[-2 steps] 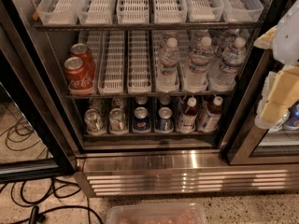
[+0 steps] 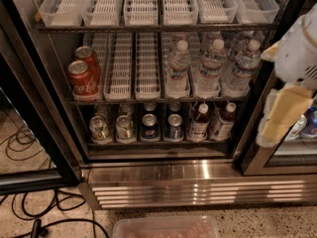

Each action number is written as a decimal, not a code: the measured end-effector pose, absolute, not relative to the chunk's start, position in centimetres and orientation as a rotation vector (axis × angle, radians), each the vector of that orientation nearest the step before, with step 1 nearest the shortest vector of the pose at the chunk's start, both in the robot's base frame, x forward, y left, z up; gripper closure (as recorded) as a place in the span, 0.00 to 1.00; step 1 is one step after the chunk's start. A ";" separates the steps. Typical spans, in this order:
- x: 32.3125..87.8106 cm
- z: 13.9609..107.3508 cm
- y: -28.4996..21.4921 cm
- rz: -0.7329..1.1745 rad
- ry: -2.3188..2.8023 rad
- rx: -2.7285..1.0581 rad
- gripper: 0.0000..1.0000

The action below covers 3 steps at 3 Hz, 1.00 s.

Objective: Pick coke can from middle shelf of fridge

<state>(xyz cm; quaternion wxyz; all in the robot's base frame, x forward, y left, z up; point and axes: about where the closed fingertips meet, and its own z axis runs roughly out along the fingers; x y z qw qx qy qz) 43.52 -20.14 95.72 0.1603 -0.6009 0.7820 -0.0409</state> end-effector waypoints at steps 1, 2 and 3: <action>42.9 90.8 -15.8 -0.057 2.231 -1.679 0.00; 42.6 86.1 -10.9 0.045 2.195 -1.682 0.00; 43.2 83.3 -7.2 0.074 2.118 -1.685 0.00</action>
Offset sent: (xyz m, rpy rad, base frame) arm -0.0120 0.1506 -0.1538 0.2147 0.0552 0.0520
